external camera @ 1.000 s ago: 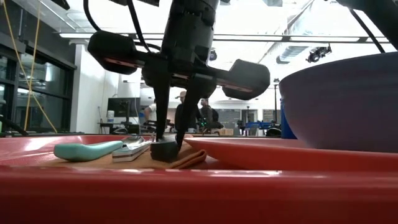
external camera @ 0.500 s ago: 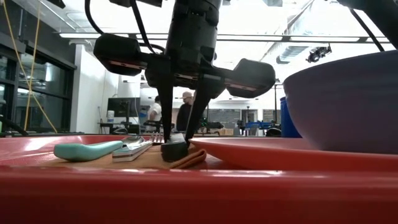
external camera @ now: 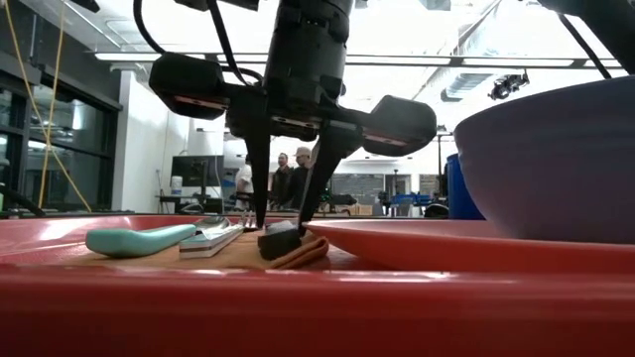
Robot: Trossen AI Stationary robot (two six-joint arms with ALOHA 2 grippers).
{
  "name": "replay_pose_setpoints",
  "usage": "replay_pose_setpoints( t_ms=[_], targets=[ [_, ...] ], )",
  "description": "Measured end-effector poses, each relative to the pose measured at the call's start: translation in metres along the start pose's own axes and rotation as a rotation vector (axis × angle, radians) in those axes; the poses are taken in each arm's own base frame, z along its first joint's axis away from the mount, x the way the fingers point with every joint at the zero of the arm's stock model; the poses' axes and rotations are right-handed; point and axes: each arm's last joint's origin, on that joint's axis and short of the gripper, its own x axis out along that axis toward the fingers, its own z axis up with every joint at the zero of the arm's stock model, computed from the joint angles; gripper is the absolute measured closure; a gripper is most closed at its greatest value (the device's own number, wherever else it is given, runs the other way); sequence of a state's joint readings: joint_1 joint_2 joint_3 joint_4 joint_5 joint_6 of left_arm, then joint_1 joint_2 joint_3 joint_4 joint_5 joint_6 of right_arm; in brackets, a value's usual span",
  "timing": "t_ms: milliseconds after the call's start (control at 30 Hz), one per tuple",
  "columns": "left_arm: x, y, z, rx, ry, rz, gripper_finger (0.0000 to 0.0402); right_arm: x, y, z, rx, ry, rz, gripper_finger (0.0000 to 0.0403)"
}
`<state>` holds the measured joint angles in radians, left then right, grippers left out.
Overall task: Set up tray
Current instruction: Adjust the black bread knife
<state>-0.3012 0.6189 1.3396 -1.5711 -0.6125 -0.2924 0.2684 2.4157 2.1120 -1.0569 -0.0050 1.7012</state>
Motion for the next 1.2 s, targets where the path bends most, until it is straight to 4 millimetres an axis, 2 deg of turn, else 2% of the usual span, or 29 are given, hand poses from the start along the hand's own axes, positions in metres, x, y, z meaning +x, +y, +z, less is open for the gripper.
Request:
replay_pose_setpoints(
  t_ms=[333,567,900,1200],
  targets=[
    [0.0,0.0,0.0,0.0,0.0,0.0,0.0215,0.0,0.0,0.001,-0.022,-0.021,0.002,0.025],
    [0.0,0.0,0.0,0.001,0.0,-0.001,0.0215,0.0,0.001,0.007,-0.038,-0.031,0.003,0.0242],
    [0.0,0.0,0.0,0.001,0.001,-0.003,0.0215,-0.001,0.001,0.016,-0.064,-0.057,0.0,0.0294],
    [0.0,0.0,0.0,0.0,0.001,-0.004,0.0215,-0.003,-0.005,0.027,-0.092,-0.071,-0.072,0.0381]
  ],
)
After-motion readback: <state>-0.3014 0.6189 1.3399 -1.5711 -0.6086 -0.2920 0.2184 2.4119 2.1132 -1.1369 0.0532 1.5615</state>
